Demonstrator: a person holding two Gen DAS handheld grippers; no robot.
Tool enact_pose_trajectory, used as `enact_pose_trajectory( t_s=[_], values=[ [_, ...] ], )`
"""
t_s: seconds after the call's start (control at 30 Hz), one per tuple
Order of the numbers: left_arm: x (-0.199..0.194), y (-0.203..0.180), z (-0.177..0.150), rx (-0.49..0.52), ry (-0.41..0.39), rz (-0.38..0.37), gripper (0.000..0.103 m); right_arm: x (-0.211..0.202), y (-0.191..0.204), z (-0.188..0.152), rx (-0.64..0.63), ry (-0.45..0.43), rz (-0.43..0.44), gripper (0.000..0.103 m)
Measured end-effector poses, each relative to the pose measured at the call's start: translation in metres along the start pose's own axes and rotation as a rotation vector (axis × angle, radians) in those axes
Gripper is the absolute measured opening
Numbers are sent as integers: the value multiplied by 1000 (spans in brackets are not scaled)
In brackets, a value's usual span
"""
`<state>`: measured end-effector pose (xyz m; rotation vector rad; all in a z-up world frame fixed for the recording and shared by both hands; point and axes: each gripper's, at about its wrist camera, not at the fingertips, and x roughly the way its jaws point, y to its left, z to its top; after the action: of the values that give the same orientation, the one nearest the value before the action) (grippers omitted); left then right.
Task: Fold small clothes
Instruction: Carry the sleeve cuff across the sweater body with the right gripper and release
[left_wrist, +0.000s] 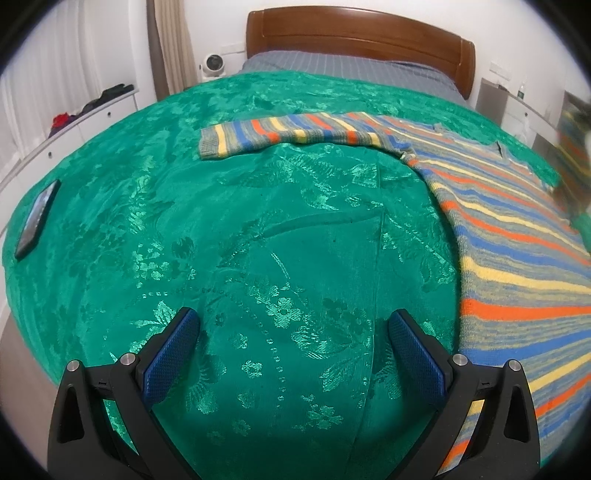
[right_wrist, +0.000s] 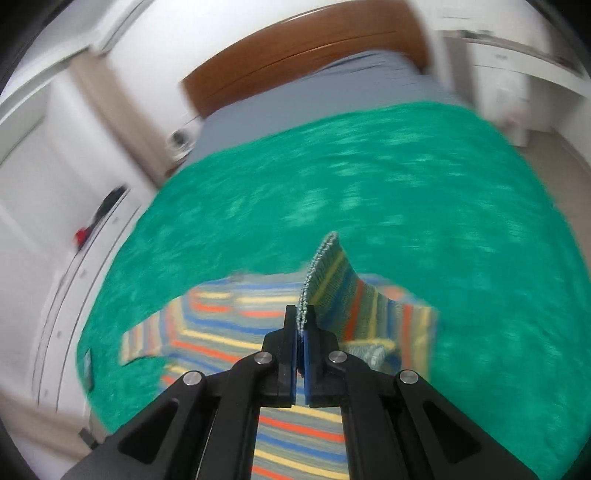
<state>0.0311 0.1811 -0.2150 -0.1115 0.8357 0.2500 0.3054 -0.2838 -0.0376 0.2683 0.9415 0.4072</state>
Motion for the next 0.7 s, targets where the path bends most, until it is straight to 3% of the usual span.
enact_pose_trajectory(
  t_s=[0.1, 0.13, 0.17, 0.2, 0.27, 0.33, 0.5, 0.7],
  values=[
    [0, 2, 0, -5, 3, -5, 103, 51, 50, -2, -59, 56, 63, 6],
    [0, 3, 0, -8, 5, -6, 103, 69, 58, -6, -50, 106, 111, 23],
    [1, 3, 0, -10, 6, -7, 103, 87, 64, -11, -14, 168, 157, 53],
    [1, 3, 0, -12, 6, -8, 103, 95, 64, -15, 9, 175, 185, 63],
    [0, 4, 0, -17, 5, -8, 103, 95, 63, -23, 56, 155, 277, 64],
    [1, 5, 0, -21, 7, -10, 103, 93, 59, -29, 73, 152, 293, 65],
    [3, 5, 1, -23, 7, -7, 103, 65, 13, -54, 36, 109, 134, 68],
    [5, 3, 0, -16, 10, 6, 103, 37, -51, -130, -27, 73, -137, 70]
  ],
)
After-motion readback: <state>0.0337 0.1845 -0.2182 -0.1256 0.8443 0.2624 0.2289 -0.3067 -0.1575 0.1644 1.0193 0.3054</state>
